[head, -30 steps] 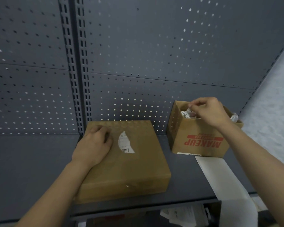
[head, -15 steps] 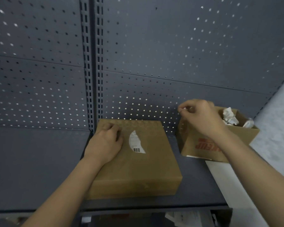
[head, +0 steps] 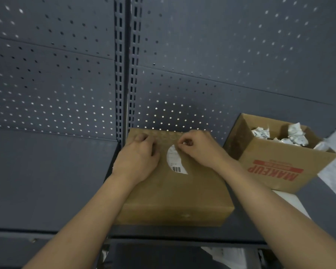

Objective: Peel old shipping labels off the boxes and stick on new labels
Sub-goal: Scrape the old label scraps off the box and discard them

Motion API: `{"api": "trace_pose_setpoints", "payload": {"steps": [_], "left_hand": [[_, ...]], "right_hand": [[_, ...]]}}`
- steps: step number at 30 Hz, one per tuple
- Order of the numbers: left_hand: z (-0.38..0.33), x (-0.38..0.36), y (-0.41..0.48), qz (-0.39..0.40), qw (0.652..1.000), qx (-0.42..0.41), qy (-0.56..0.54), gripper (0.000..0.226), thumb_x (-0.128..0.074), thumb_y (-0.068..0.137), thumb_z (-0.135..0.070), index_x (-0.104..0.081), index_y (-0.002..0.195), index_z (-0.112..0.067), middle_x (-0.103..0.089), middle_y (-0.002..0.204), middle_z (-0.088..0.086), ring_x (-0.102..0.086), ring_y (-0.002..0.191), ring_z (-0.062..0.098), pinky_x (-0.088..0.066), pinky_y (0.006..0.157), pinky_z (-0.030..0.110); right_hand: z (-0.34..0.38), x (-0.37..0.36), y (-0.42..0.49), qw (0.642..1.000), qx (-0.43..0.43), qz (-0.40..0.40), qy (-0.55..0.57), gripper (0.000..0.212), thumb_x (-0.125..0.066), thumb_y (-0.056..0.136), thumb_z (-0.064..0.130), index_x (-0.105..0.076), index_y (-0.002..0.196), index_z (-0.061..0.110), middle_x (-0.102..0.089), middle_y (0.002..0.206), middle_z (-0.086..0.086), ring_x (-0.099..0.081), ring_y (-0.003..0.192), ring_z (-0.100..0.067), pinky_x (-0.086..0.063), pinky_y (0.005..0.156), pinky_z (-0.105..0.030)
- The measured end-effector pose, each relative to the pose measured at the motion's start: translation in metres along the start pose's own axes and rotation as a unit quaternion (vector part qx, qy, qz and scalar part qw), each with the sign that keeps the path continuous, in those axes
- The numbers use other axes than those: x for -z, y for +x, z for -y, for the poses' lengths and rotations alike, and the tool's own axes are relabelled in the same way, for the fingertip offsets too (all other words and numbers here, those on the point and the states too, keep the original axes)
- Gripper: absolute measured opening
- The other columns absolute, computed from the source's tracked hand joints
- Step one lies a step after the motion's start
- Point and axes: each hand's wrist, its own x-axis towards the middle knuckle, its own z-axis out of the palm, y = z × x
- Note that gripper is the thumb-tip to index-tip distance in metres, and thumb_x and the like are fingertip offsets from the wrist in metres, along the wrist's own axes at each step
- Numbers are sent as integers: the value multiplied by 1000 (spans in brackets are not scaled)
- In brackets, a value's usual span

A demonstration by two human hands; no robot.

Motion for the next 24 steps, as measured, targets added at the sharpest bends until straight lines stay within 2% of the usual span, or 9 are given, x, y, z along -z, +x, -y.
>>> {"api": "trace_pose_setpoints", "payload": {"steps": [4, 8, 13, 17, 19, 21, 24], "left_hand": [[-1, 0, 2, -11, 1000, 1, 1, 32, -55, 92, -31, -62, 120, -18, -55, 125, 2, -53, 113, 26, -51, 83, 40], [0, 1, 5, -21, 1000, -4, 2, 30, -58, 89, -29, -66, 116, -18, -60, 118, 2, -54, 112, 26, -51, 83, 38], [1, 0, 5, -27, 999, -12, 18, 29, -57, 89, -28, -67, 113, -17, -62, 115, 4, -54, 111, 28, -49, 83, 37], [-1, -1, 4, -32, 999, -9, 21, 28, -56, 90, -27, -67, 113, -16, -62, 115, 5, -52, 113, 29, -50, 85, 39], [-1, -1, 4, -35, 999, -8, 20, 27, -56, 90, -27, -67, 111, -15, -62, 113, 5, -53, 112, 30, -50, 85, 41], [-2, -1, 3, -34, 999, -8, 22, 27, -56, 90, -28, -67, 111, -15, -62, 114, 5, -52, 112, 30, -49, 86, 41], [-3, -1, 3, -31, 999, -4, 24, 27, -56, 90, -28, -66, 112, -15, -61, 114, 5, -51, 113, 29, -49, 86, 41]], "right_hand": [[1, -4, 5, 999, 18, 13, -37, 13, -59, 95, 24, -71, 98, 23, -57, 94, 8, -58, 94, -17, -50, 86, -39], [3, -7, 7, 993, 49, 22, -106, 16, -51, 99, 25, -65, 104, 19, -58, 102, 5, -58, 98, -21, -48, 83, -43], [1, -22, 11, 975, 99, -17, -197, 19, -43, 99, 24, -60, 106, 18, -57, 98, 2, -61, 86, -27, -52, 73, -44], [-2, -31, 12, 960, 121, -48, -246, 12, -52, 91, 13, -61, 98, 16, -58, 92, 0, -62, 77, -29, -50, 63, -38], [-1, -33, 10, 956, 129, -62, -254, 11, -61, 84, 7, -62, 92, 15, -60, 88, -1, -63, 74, -29, -43, 58, -31], [-1, -35, 10, 954, 133, -75, -256, 13, -65, 80, 6, -62, 87, 16, -61, 85, 0, -63, 71, -29, -44, 57, -31], [-3, -36, 13, 958, 123, -81, -245, 12, -59, 85, 9, -62, 92, 18, -60, 87, 2, -62, 73, -28, -51, 62, -39]]}}
